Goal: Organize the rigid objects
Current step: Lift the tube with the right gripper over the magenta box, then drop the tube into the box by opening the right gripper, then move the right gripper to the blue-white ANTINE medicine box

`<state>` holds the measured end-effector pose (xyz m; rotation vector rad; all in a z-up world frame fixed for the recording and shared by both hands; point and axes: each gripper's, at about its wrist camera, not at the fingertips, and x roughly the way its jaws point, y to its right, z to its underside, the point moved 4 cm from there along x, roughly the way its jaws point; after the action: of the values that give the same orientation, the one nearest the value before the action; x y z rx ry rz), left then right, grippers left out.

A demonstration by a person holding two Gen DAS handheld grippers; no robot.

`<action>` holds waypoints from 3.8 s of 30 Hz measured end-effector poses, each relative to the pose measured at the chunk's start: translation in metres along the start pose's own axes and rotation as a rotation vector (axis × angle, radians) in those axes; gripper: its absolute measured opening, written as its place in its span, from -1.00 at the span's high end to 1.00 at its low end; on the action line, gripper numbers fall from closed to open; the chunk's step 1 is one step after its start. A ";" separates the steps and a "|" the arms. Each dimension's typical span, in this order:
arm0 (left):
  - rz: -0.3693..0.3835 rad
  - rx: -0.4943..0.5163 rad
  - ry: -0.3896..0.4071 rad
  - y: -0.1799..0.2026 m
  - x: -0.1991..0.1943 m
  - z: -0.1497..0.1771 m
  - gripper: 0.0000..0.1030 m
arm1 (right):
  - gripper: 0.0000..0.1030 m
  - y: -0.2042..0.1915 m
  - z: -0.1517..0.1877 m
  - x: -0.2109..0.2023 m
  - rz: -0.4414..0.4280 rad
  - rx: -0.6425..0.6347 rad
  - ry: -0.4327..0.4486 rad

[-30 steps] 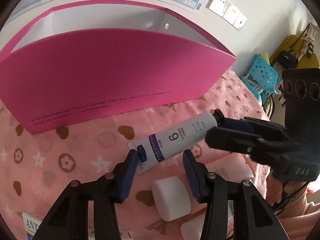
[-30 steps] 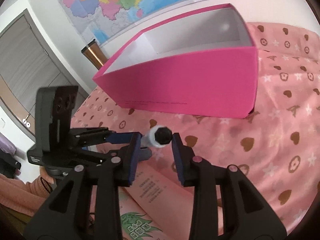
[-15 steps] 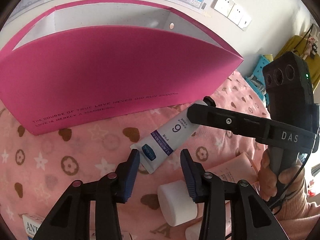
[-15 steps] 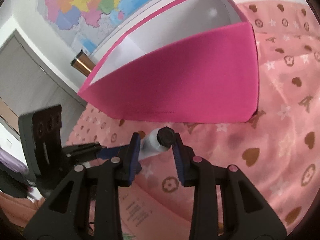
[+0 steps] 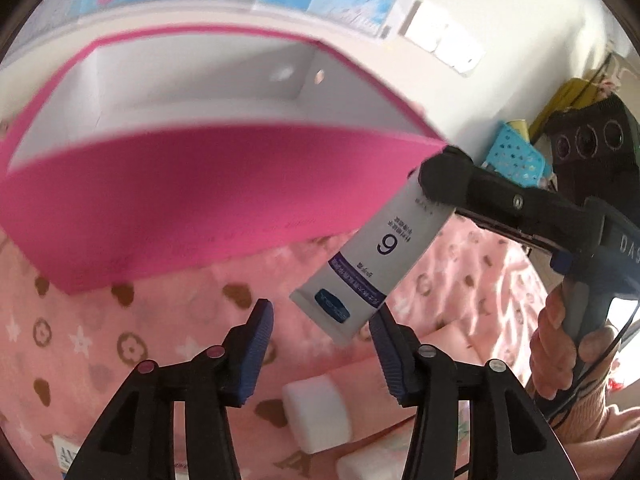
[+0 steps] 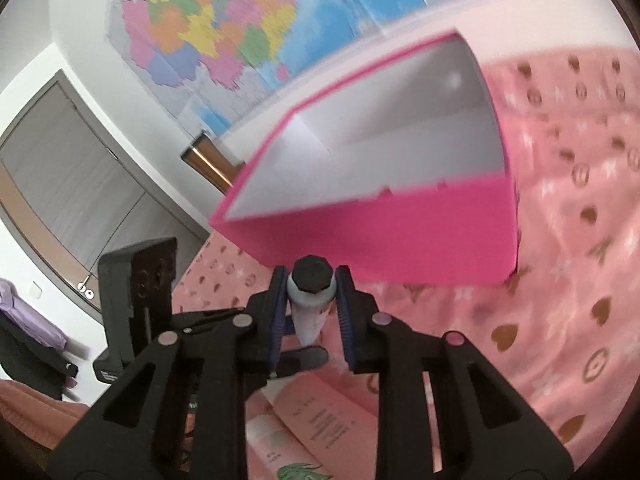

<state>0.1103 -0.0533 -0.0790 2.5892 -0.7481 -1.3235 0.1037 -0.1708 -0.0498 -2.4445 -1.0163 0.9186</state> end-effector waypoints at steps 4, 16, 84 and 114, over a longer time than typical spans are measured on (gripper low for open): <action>0.007 0.035 0.049 0.013 -0.013 -0.021 0.02 | 0.50 -0.015 -0.019 -0.016 -0.027 -0.034 0.050; -0.056 0.111 0.159 0.022 -0.037 -0.091 0.14 | 0.50 -0.031 -0.073 -0.030 -0.062 -0.081 0.159; -0.298 -0.088 0.138 -0.083 -0.101 0.042 -0.01 | 0.09 -0.052 0.069 0.012 -0.003 -0.159 -0.203; -0.195 -0.161 0.057 -0.101 -0.103 0.098 -0.07 | 0.06 -0.097 0.118 0.115 0.005 -0.264 -0.437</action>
<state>0.0193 0.0944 -0.0982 2.6102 -0.3705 -1.2938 0.0365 -0.0140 -0.1354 -2.5102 -1.3502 1.4456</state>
